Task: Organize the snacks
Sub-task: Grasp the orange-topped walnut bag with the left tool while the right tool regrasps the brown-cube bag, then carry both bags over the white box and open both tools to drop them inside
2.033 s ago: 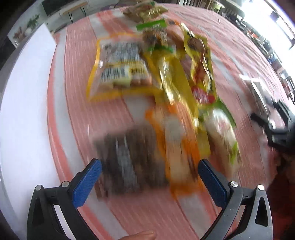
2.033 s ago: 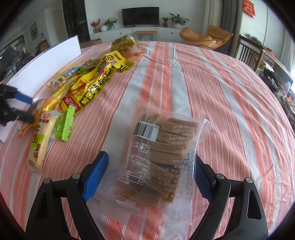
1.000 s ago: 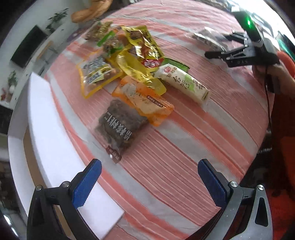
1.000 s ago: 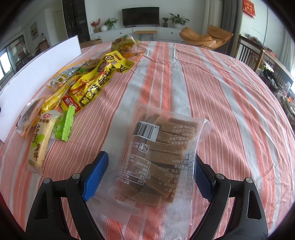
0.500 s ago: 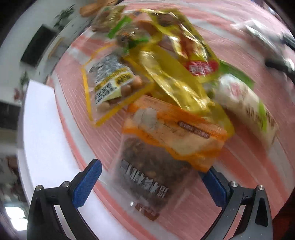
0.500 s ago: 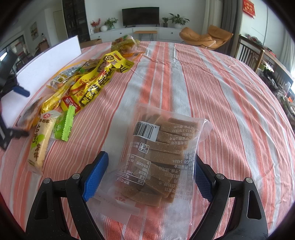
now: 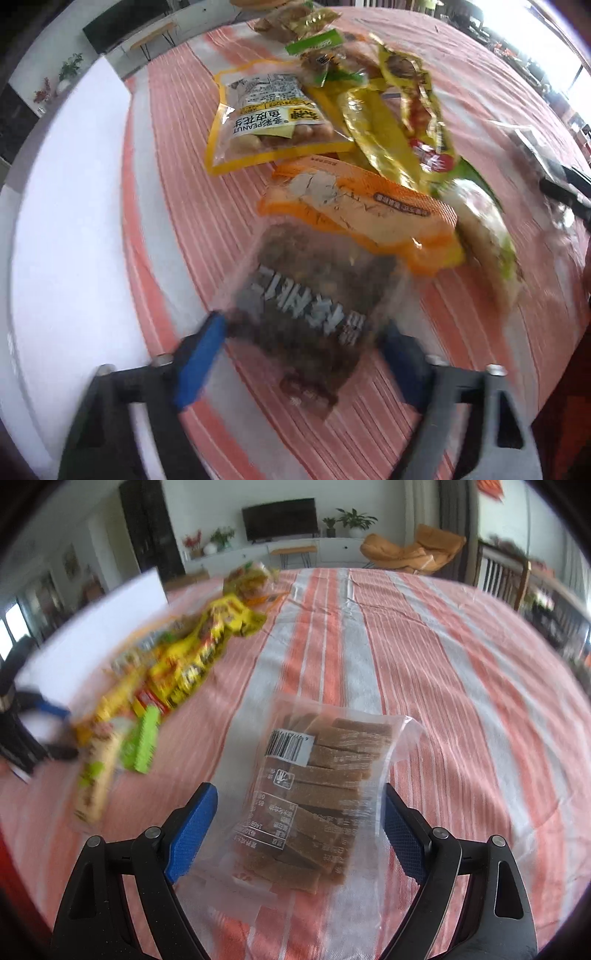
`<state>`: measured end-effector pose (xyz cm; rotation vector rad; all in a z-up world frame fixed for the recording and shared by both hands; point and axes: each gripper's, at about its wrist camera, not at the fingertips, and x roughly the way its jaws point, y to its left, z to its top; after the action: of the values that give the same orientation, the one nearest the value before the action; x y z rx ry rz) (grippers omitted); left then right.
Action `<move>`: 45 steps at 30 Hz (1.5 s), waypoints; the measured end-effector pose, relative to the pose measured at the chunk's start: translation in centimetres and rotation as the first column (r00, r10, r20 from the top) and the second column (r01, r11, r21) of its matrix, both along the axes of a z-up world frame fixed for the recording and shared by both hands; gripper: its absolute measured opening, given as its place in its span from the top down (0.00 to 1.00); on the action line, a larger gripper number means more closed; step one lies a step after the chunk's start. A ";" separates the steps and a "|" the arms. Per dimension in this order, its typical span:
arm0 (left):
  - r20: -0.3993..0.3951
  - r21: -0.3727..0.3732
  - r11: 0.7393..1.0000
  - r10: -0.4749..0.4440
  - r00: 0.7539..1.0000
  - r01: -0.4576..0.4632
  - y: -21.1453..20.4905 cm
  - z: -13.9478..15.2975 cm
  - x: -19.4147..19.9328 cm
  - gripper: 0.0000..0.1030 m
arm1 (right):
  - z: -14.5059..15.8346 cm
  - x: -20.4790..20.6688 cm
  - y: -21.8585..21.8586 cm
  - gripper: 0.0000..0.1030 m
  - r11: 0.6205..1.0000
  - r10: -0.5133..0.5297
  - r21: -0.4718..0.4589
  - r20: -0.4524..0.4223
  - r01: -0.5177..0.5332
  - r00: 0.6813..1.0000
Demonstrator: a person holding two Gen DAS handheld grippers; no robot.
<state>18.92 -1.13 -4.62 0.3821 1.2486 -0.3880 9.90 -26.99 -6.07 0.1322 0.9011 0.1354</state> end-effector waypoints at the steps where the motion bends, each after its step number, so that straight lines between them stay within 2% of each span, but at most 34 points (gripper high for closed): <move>1: -0.004 -0.003 1.000 0.028 1.000 -0.029 0.3 0.1 -0.9 0.32 | 0.1 -0.1 -0.7 0.15 0.999 -0.008 0.050 0.000 0.008 1.000; 3: -0.001 -0.020 0.999 0.051 0.999 -0.051 0.4 0.2 -3.1 0.41 | 0.5 -0.6 -3.0 0.15 0.977 -0.049 0.209 -0.010 0.050 0.999; 4: 0.011 -0.019 0.998 0.052 0.999 -0.052 0.3 0.3 -4.1 0.42 | 0.7 -1.0 -4.6 0.15 0.951 -0.085 0.298 -0.012 0.085 0.996; 6: 0.034 -0.009 0.999 0.046 0.998 -0.046 0.3 0.2 -5.8 0.41 | 1.3 -1.6 -7.1 0.14 0.906 -0.156 0.394 -0.018 0.151 0.988; 8: 0.096 0.025 0.999 0.022 0.995 -0.025 -0.5 0.2 -7.8 0.36 | 1.8 -1.3 -8.2 0.13 0.884 -0.185 0.425 -0.062 0.194 0.981; 9: 0.127 0.053 0.998 0.009 0.992 -0.016 -0.8 0.2 -8.1 0.27 | 2.1 -0.9 -8.2 0.13 0.890 -0.180 0.411 -0.088 0.200 0.980; 10: 0.144 0.073 0.997 0.003 0.990 -0.013 -1.0 0.0 -7.8 0.19 | 2.8 -0.1 -7.5 0.13 0.915 -0.151 0.360 -0.120 0.185 0.981; 12: 0.168 0.082 0.996 0.006 0.986 -0.020 -1.0 -0.1 -7.6 0.19 | 3.4 1.6 -5.2 0.13 0.963 -0.085 0.235 -0.191 0.129 0.978; 13: 0.167 0.066 0.997 0.019 0.986 -0.031 -1.0 -0.1 -7.4 0.19 | 3.4 2.3 -4.1 0.13 0.978 -0.062 0.178 -0.231 0.105 0.971; 15: 0.167 0.033 0.998 0.042 0.985 -0.048 -0.6 -0.2 -7.1 0.19 | 2.8 3.6 -2.1 0.15 0.990 -0.032 0.121 -0.294 0.070 0.955; 16: 0.165 0.020 0.998 0.048 0.985 -0.052 -0.1 -0.2 -6.4 0.25 | 2.1 4.3 -0.9 0.15 0.994 -0.023 0.091 -0.333 0.056 0.943; 17: 0.158 -0.025 0.998 0.060 0.986 -0.056 0.3 -0.1 -6.6 0.33 | 1.6 4.6 -0.2 0.13 0.997 -0.029 0.063 -0.353 0.054 0.935; 18: 0.177 -0.033 0.997 0.069 0.982 -0.064 0.8 0.1 -6.6 0.46 | 1.4 4.8 0.5 0.17 0.999 -0.038 0.017 -0.345 0.046 0.938; 19: 0.194 -0.041 0.997 0.073 0.978 -0.066 1.2 0.7 -6.9 0.56 | 1.4 5.0 1.4 0.26 0.999 -0.042 -0.046 -0.339 0.028 0.940; 21: 0.200 -0.071 0.994 0.097 0.975 -0.084 1.9 1.5 -7.8 0.63 | 1.5 4.6 2.3 0.53 0.990 -0.055 -0.139 -0.311 0.012 0.949; 24: 0.205 -0.165 0.979 0.150 0.967 -0.117 2.6 2.2 -7.8 0.68 | 1.5 3.4 1.6 0.53 0.997 -0.047 -0.067 -0.310 0.027 0.950; 26: 0.191 -0.263 0.955 0.190 0.963 -0.136 3.4 3.1 -8.3 0.75 | 1.9 2.1 0.6 0.54 0.998 -0.057 -0.014 -0.288 0.055 0.956; 28: 0.172 -0.356 0.919 0.243 0.955 -0.170 4.5 3.9 -8.6 0.76 | 2.9 0.9 -0.9 0.53 0.992 -0.059 0.095 -0.263 0.087 0.963; 29: 0.153 -0.407 0.892 0.278 0.948 -0.196 5.4 4.2 -8.9 0.76 | 3.2 0.5 -1.4 0.53 0.988 -0.058 0.124 -0.249 0.092 0.967; 31: 0.152 -0.447 0.868 0.312 0.938 -0.216 5.9 4.1 -8.7 0.76 | 4.5 0.0 -1.6 0.53 0.983 -0.050 0.161 -0.212 0.085 0.976; 32: 0.162 -0.446 0.870 0.311 0.936 -0.212 5.9 4.1 -8.7 0.76 | 5.2 0.2 -1.6 0.53 0.984 -0.044 0.164 -0.197 0.077 0.980; 34: 0.189 -0.406 0.894 0.285 0.940 -0.189 5.1 4.2 -9.1 0.73 | 6.1 0.2 -0.7 0.53 0.984 -0.028 0.166 -0.178 0.058 0.984; 35: 0.203 -0.363 0.916 0.258 0.945 -0.172 4.2 3.9 -8.6 0.71 | 6.2 0.1 -0.3 0.53 0.984 -0.021 0.169 -0.173 0.051 0.985; 36: 0.213 -0.298 0.943 0.213 0.954 -0.145 2.9 3.5 -8.6 0.57 | 6.3 0.0 0.3 0.53 0.983 -0.013 0.177 -0.169 0.043 0.986; 37: 0.207 -0.269 0.955 0.184 0.961 -0.125 2.1 3.1 -8.1 0.36 | 6.3 -0.3 0.4 0.53 0.981 -0.007 0.189 -0.166 0.038 0.986; 39: 0.213 -0.191 0.981 0.084 0.973 -0.043 0.2 2.6 -8.4 0.20 | 6.2 -0.1 0.3 0.53 0.975 0.006 0.222 -0.165 0.031 0.986; 41: 0.225 -0.135 0.991 0.018 0.974 0.013 -0.9 2.6 -8.5 0.20 | 6.1 -0.3 0.6 0.53 0.965 0.018 0.259 -0.171 0.027 0.985; 43: 0.208 -0.114 0.992 -0.037 0.978 0.061 -1.6 2.9 -8.3 0.19 | 6.2 -0.8 0.8 0.53 0.960 0.028 0.279 -0.177 0.023 0.984; 45: 0.197 -0.103 0.988 -0.093 0.976 0.115 -1.7 3.8 -7.8 0.13 | 6.4 -1.4 0.8 0.53 0.958 0.035 0.287 -0.175 0.017 0.984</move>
<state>11.11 -2.86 -0.86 0.3793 1.0165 -0.4978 8.49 -26.20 0.31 0.4168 1.0578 0.2662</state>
